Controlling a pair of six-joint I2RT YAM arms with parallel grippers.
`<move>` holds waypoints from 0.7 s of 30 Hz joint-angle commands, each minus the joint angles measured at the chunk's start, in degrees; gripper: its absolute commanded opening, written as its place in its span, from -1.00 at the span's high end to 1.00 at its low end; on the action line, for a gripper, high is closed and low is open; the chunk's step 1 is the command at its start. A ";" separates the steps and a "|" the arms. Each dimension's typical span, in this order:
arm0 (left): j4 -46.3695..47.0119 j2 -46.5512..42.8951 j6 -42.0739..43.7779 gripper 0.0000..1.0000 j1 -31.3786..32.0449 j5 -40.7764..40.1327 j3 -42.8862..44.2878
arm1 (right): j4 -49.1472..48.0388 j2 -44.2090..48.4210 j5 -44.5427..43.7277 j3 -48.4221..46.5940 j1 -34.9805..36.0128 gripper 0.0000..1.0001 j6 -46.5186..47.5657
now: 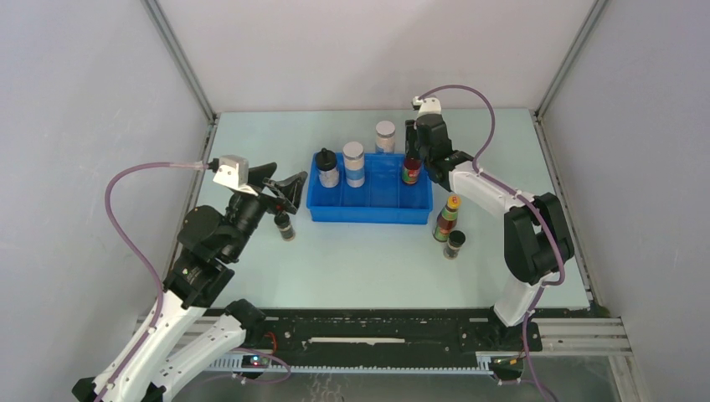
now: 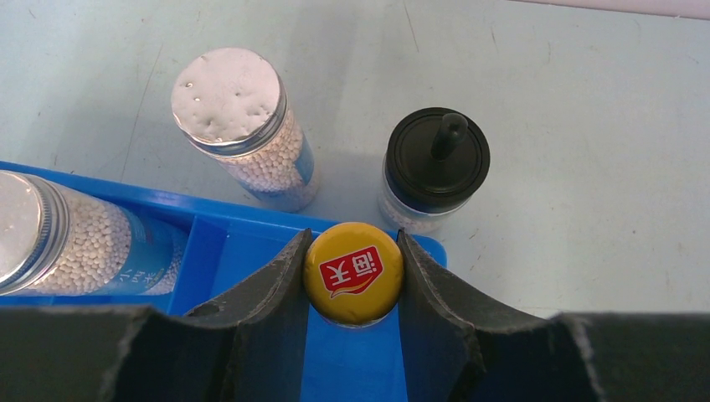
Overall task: Organize the condiment bottles
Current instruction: Place the bottle in the storage box.
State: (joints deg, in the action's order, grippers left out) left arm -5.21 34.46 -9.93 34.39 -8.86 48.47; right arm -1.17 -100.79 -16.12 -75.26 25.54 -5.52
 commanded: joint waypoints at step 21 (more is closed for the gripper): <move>1.11 -0.69 0.40 -0.61 0.40 -0.62 -1.46 | -5.58 1.60 -2.54 -1.05 0.04 -0.46 -1.60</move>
State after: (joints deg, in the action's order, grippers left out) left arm -5.21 34.44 -10.02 34.39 -8.88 48.47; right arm -3.77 -100.84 -17.50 -75.26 25.54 -6.76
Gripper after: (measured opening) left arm 0.806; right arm 0.726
